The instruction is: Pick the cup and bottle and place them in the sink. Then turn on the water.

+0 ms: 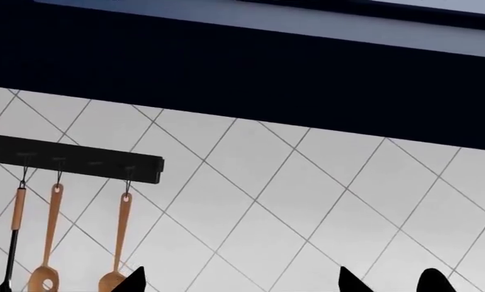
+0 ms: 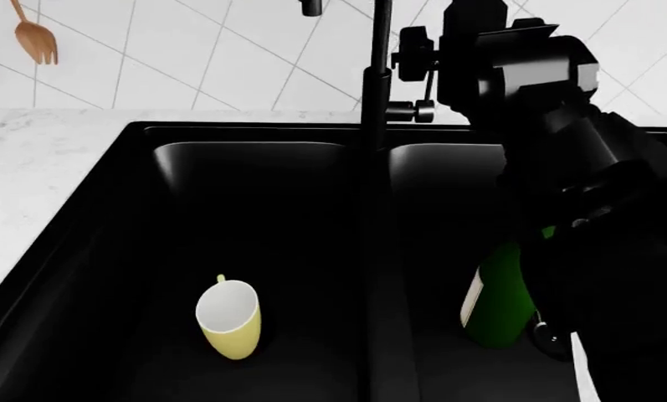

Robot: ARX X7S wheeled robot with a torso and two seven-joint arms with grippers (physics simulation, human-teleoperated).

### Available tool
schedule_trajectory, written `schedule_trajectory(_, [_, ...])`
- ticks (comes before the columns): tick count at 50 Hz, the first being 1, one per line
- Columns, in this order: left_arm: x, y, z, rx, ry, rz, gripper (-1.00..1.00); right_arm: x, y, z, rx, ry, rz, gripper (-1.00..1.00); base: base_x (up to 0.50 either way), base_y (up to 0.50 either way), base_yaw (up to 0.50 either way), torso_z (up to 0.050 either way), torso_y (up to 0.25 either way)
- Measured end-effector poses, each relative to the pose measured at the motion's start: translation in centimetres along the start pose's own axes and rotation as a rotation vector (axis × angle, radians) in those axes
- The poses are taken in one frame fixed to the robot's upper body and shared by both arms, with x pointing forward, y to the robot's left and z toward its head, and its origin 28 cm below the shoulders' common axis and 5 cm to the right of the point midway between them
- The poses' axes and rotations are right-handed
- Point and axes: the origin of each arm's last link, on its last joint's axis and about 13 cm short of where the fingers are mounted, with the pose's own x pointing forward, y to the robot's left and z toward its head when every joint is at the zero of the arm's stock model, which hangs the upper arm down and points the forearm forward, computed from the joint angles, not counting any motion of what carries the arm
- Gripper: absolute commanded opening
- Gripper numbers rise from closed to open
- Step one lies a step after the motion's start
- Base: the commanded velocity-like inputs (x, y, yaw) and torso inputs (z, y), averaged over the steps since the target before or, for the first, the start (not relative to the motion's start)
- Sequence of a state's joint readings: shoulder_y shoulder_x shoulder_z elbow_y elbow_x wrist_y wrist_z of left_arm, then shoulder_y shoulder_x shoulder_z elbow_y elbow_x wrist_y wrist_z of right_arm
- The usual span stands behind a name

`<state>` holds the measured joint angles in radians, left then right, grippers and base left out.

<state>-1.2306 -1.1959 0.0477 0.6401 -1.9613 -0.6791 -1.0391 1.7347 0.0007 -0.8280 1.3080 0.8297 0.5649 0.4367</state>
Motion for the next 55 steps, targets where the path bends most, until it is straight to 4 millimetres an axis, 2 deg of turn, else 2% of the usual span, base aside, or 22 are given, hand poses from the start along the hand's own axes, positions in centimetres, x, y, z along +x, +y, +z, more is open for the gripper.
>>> schedule_trajectory(43, [-0.03, -0.02, 0.05, -0.005, -0.004, -0.005, 1.0, -0.21, 0.11, 0.62, 0.012, -0.022, -0.004, 1.0, 0.0, 0.0, 0.0, 0.0, 0.0])
schedule_trajectory(55, [-0.07, -0.01, -0.01, -0.006, -0.008, -0.01, 1.0, -0.28, 0.22, 0.66, 0.007, -0.022, -0.005, 1.0, 0.0, 0.0, 0.0, 0.0, -0.14])
